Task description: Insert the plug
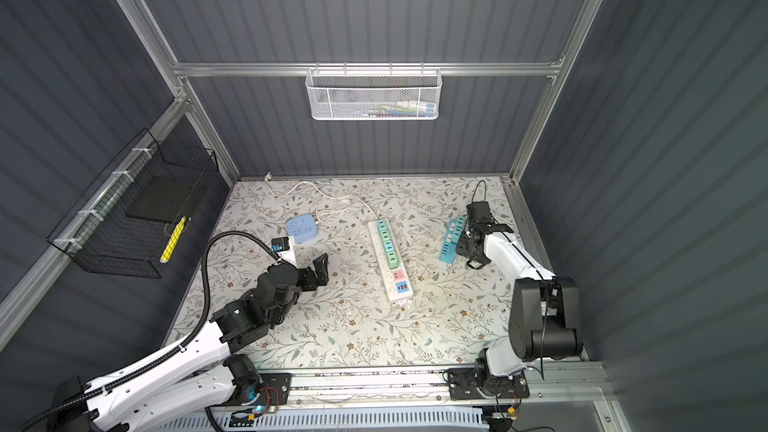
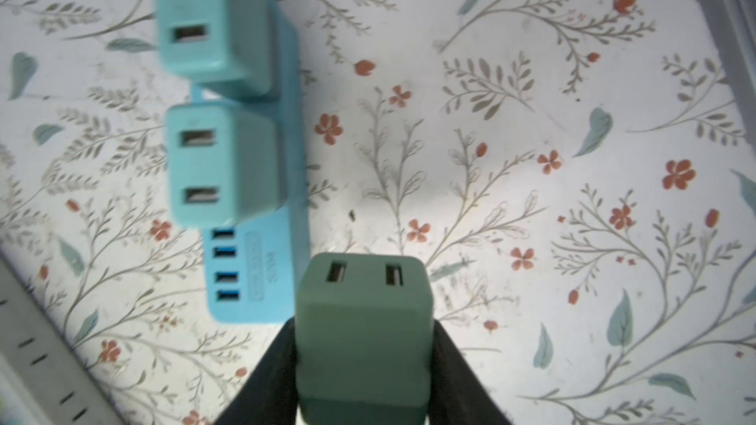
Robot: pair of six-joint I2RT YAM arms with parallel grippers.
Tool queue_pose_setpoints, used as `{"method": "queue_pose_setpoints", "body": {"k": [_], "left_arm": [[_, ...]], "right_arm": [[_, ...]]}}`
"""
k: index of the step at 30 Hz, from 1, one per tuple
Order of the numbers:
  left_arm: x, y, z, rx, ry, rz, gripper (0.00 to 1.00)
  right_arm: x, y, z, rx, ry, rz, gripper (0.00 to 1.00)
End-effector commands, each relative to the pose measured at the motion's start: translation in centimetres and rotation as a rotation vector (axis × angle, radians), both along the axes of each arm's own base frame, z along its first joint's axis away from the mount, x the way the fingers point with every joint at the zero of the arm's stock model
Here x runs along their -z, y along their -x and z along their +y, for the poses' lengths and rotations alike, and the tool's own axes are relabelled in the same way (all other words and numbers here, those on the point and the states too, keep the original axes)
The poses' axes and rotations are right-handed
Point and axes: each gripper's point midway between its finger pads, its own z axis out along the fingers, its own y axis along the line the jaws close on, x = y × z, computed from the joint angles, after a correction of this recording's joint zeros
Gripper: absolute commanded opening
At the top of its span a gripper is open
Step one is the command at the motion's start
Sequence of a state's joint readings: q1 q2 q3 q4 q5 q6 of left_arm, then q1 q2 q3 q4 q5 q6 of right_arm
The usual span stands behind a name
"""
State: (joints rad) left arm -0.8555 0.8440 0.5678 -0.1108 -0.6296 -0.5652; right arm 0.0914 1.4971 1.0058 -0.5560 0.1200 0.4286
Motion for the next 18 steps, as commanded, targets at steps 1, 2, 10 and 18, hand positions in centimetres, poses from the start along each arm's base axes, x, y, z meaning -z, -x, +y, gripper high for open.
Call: {"method": "queue_pose_setpoints", "body": {"k": [1, 2, 10, 18], "left_arm": [[-0.6, 0.1, 1.8, -0.081, -0.003, 0.007, 1.00], [-0.7, 0.3, 2.2, -0.099, -0.001, 0.006, 1.00], [-4.9, 1.2, 7.0, -0.255, -0.061, -0.089, 1.00], [-4.7, 1.1, 6.9, -0.249, -0.105, -0.071, 1.00]], "right_arm": [[-1.5, 1.2, 3.2, -0.088, 0.030, -0.018, 0.34], [-2.0, 1.5, 4.3, -0.113, 0.042, -0.024, 0.34], [-2.7, 4.1, 19.1, -0.396, -0.046, -0.064, 0.34], [2.0, 4.4, 30.9, -0.596, -0.107, 0.039, 0.34]]}}
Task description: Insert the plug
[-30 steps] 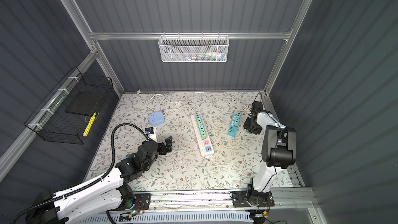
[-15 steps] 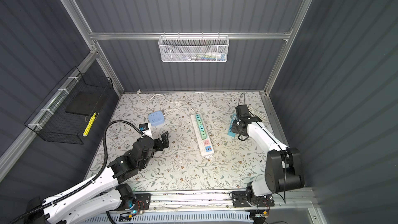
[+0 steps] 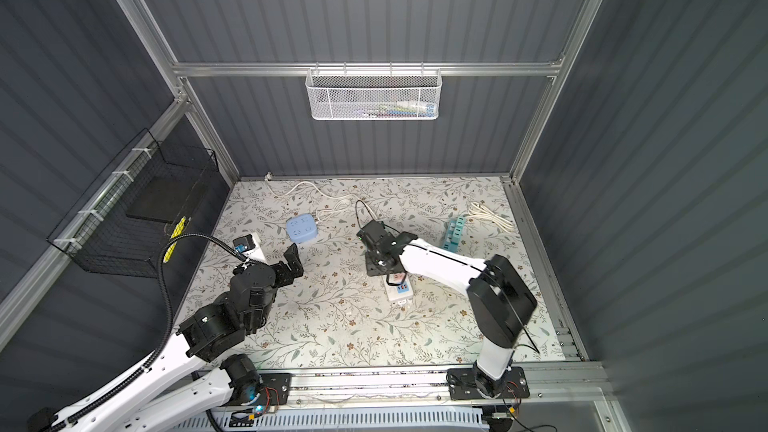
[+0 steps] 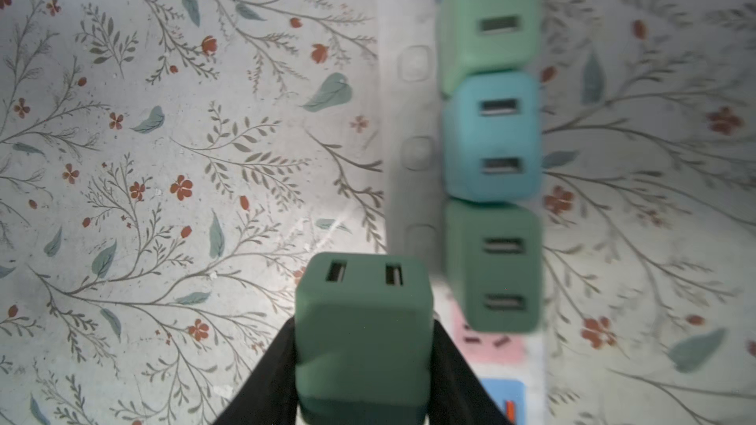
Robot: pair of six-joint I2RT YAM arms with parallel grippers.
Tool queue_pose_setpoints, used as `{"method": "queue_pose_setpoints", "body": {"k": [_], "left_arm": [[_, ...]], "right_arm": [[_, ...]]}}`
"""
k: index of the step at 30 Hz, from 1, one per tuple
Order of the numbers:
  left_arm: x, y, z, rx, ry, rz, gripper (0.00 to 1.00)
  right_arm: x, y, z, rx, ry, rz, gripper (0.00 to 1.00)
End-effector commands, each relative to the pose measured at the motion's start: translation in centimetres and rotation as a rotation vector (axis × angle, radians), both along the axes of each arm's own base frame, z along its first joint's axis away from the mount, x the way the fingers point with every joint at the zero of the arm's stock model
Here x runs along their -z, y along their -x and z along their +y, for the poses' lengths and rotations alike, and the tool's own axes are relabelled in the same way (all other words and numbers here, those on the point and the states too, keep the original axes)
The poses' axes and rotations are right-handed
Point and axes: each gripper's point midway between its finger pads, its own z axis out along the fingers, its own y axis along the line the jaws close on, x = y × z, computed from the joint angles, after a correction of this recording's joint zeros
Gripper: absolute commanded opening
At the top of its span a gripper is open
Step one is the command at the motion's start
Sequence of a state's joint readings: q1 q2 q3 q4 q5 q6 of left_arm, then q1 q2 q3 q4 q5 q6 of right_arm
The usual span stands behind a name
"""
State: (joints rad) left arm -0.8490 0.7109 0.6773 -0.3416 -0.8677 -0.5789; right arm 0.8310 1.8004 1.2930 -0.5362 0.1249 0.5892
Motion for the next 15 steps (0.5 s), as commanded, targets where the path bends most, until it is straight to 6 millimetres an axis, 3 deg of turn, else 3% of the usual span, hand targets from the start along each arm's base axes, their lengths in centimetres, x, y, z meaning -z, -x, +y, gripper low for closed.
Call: {"method": "queue_pose_setpoints", "body": {"k": [1, 5, 15], "left_arm": [[0.6, 0.1, 0.7, -0.023, -0.052, 0.026, 1.00], [1.6, 0.0, 0.3, -0.009, -0.044, 0.043, 1.00], [2.9, -0.7, -1.2, 0.027, -0.045, 0.065, 1.00]], "right_arm": [[1.5, -0.2, 2.4, -0.009, -0.025, 0.050, 0.33], [3.4, -0.2, 4.0, -0.014, -0.032, 0.082, 0.34], [6.4, 0.4, 3.5, 0.012, 0.029, 0.138, 0.37]]}}
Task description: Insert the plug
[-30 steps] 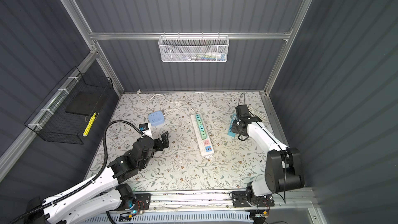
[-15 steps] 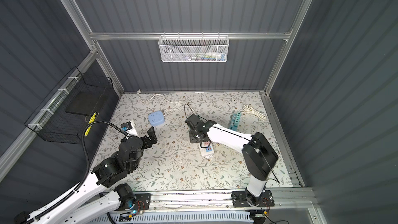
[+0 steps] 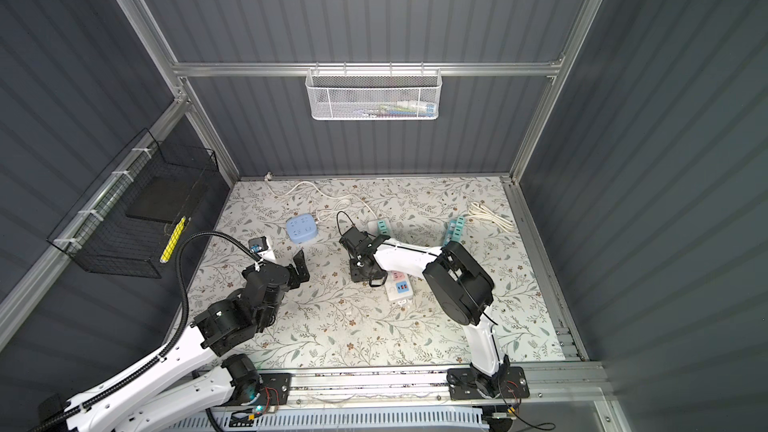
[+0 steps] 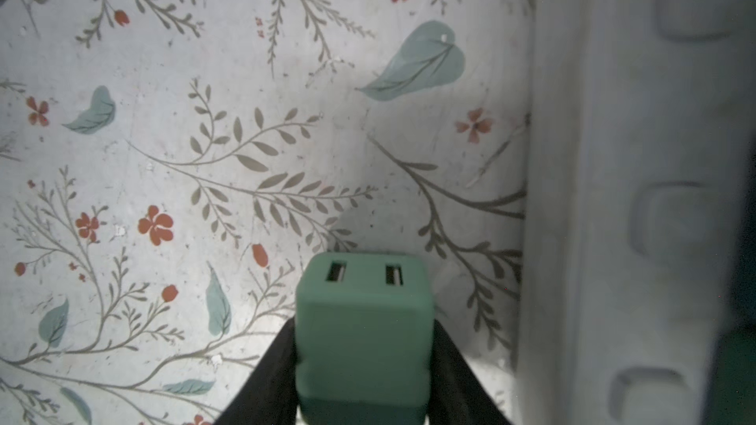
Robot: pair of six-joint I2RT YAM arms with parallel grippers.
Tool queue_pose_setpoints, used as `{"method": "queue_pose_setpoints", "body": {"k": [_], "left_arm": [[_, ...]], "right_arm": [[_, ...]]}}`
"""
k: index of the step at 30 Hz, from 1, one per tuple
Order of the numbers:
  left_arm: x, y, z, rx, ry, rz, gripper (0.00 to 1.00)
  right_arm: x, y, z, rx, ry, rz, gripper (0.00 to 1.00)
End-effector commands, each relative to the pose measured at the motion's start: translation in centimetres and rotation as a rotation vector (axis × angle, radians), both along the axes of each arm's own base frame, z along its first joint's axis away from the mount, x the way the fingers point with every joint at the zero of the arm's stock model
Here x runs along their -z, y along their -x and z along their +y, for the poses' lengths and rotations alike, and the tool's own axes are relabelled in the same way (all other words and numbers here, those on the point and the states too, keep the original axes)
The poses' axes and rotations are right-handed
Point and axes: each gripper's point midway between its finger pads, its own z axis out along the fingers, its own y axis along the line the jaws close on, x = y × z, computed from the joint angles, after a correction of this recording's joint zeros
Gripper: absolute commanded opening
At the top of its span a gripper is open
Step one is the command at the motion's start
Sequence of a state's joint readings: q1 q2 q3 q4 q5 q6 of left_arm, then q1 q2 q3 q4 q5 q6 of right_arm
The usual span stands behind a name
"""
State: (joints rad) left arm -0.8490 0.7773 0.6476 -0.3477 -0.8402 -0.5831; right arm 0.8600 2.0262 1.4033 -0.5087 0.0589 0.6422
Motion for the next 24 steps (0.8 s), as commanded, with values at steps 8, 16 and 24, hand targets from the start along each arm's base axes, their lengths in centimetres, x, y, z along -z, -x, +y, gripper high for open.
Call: {"method": "queue_pose_setpoints", "body": {"k": [8, 16, 24], "left_arm": [[0.1, -1.1, -1.3, 0.013, 0.026, 0.019, 1.00], [-0.2, -1.3, -1.4, -0.013, 0.027, 0.056, 1.00], [0.4, -0.5, -0.6, -0.025, 0.074, 0.049, 1.00]], "right_arm": [[1.9, 0.6, -0.3, 0.032, 0.062, 0.038, 0.42], [2.5, 0.9, 0.0, 0.001, 0.101, 0.063, 0.45], [2.8, 0.9, 0.8, -0.028, 0.068, 0.080, 0.51]]}}
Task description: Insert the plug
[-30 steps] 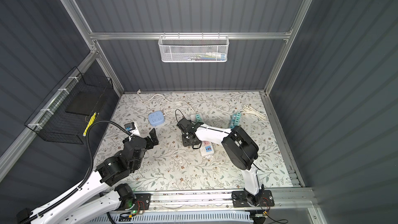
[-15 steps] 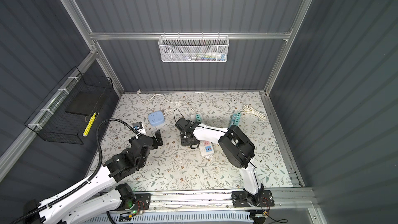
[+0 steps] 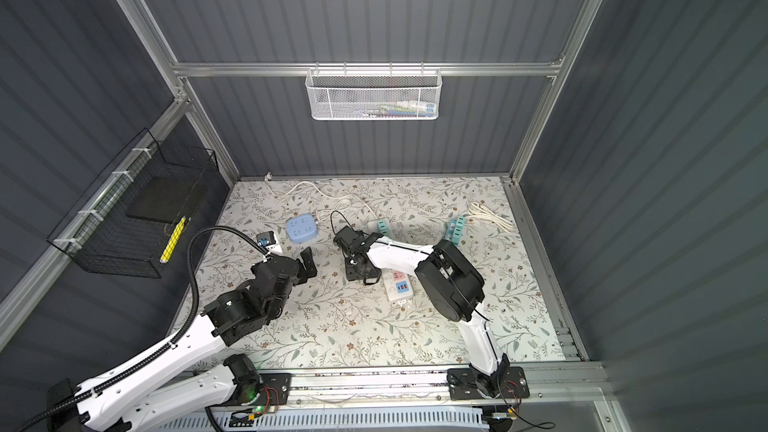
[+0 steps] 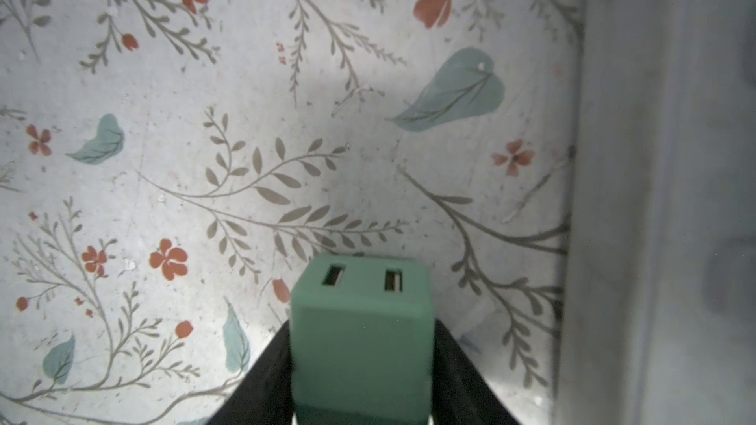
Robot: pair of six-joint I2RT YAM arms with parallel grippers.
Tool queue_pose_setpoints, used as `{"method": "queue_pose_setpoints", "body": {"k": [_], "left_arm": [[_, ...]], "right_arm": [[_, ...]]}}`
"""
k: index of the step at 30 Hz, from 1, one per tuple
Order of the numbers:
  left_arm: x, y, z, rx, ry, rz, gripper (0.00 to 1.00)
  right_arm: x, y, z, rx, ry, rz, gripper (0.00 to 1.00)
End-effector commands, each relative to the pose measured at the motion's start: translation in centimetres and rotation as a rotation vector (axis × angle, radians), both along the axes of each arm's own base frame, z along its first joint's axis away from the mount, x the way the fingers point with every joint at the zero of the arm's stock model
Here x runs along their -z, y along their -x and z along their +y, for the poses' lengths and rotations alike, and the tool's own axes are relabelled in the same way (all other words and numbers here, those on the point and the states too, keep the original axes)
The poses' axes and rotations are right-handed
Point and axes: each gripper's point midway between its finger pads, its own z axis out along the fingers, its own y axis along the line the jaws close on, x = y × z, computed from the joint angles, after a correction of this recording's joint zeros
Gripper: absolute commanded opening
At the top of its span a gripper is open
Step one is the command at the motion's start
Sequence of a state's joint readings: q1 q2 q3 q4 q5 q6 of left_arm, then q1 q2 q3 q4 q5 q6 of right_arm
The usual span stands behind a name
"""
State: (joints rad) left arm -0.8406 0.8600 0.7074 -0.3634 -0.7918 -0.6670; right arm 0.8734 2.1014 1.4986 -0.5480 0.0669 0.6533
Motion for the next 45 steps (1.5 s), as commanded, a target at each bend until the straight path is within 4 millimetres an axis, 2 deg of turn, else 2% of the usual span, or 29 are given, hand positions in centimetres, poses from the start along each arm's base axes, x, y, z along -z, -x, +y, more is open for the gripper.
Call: {"method": "queue_pose_setpoints", "body": {"k": [1, 7, 10, 16, 19, 21, 24, 28, 35, 38, 41, 45], "left_arm": [[0.4, 0.4, 0.9, -0.024, 0.005, 0.004, 1.00], [0.8, 0.2, 0.8, -0.015, -0.022, 0.006, 1.00], [1.1, 0.0, 0.4, -0.005, -0.023, 0.000, 1.00], [1.2, -0.4, 0.0, 0.007, -0.025, -0.015, 1.00], [1.2, -0.5, -0.2, 0.015, -0.020, -0.022, 1.00], [1.6, -0.5, -0.7, 0.037, -0.008, -0.017, 1.00], [2.7, -0.6, -1.1, 0.049, -0.002, 0.007, 1.00], [3.8, -1.1, -1.8, 0.070, 0.003, 0.032, 1.00], [6.3, -2.4, -4.9, 0.162, -0.044, 0.136, 1.00], [7.9, -2.7, -6.6, 0.223, -0.058, 0.189, 1.00], [9.6, -3.0, -7.6, 0.251, -0.092, 0.246, 0.96], [11.6, -3.3, -9.7, 0.342, -0.160, 0.336, 0.96]], "right_arm": [[2.2, 1.6, -0.4, -0.032, 0.046, 0.076, 0.51], [2.1, 1.5, -0.1, -0.040, 0.045, 0.094, 0.60], [0.9, 1.7, 0.4, -0.036, -0.013, 0.088, 0.62], [-1.6, 3.4, 3.9, -0.038, -0.238, 0.175, 0.64], [-3.3, 3.8, 4.3, -0.035, -0.305, 0.183, 0.63], [-4.5, 4.0, 3.9, -0.038, -0.321, 0.170, 0.63], [-6.3, 4.1, 2.3, -0.038, -0.317, 0.126, 0.64], [-8.6, 4.0, -1.3, -0.015, -0.283, 0.050, 0.63], [-14.8, 4.4, -9.5, -0.045, -0.161, -0.208, 0.64], [-15.6, 5.1, -12.8, -0.043, -0.132, -0.247, 0.65], [-15.8, 5.6, -15.4, -0.022, -0.097, -0.249, 0.65], [-16.0, 4.9, -16.3, 0.004, -0.091, -0.299, 0.66]]}}
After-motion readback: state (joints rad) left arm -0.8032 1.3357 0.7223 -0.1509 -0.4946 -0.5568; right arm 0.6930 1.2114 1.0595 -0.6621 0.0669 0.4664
